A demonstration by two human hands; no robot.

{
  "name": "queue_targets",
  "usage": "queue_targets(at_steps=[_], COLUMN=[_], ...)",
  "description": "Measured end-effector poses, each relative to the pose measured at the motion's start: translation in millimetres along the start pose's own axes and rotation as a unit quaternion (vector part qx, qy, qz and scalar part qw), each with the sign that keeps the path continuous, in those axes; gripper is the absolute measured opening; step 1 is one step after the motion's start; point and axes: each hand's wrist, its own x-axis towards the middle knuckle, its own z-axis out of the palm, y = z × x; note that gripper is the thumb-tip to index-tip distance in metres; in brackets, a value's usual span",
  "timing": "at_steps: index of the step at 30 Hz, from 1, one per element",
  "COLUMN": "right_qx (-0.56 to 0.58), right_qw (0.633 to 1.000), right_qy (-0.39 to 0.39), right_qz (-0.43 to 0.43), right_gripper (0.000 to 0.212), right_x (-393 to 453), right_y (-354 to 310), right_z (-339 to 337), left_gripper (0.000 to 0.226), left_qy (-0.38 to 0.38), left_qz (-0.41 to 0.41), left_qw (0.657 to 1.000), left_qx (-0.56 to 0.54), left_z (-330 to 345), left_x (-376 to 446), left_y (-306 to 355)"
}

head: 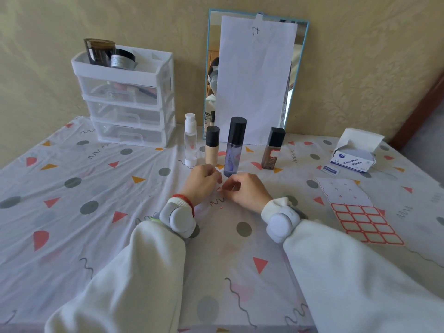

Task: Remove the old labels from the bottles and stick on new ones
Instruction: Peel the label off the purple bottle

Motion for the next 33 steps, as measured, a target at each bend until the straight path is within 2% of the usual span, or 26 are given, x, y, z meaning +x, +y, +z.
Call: queue_targets(at_steps=[5,9,11,13,16,19,27,30,33], right_qx=[-0.014,-0.004,0.065,0.17,0.324,0.387,0.43,0.422,0.414], right_qw=[1.0,0.999,0.994,0.978,0.936,0.91,0.894,0.898,0.902], right_qy=[0.004,0.028,0.081,0.118,0.122,0.121,0.101,0.096,0.092], right_qz=[-0.026,-0.032,-0.026,0.003,0.068,0.082,0.078,0.075,0.076], right_gripper=[0.011,0.014,0.011,0.01,0.013,0.013,0.012,0.012,0.013], right_x=[0,1,1,0,-4,-7,-8,-9,-10], right_y=[0,1,4,6,7,8,7,5,3], right_z=[1,0,-5,-9,-8,-7,-7,-6,-5], left_gripper=[0.025,0.011,0.005,0.01,0.017,0.018,0.015,0.017,0.011], left_qy=[0.0,0.019,0.033,0.034,0.027,0.031,0.032,0.045,0.034], left_qz=[0.0,0.019,0.032,0.033,0.047,0.078,0.132,0.127,0.141], left_qw=[1.0,1.0,0.997,0.99,0.979,0.979,0.976,0.972,0.977], left_qx=[0.003,-0.011,-0.061,-0.131,-0.197,-0.186,-0.171,-0.191,-0.156], left_z=[3,5,4,3,4,7,8,7,8], left_x=[1,0,0,-1,-5,-8,-10,-11,-12], left_y=[1,-1,0,3,6,8,8,10,10])
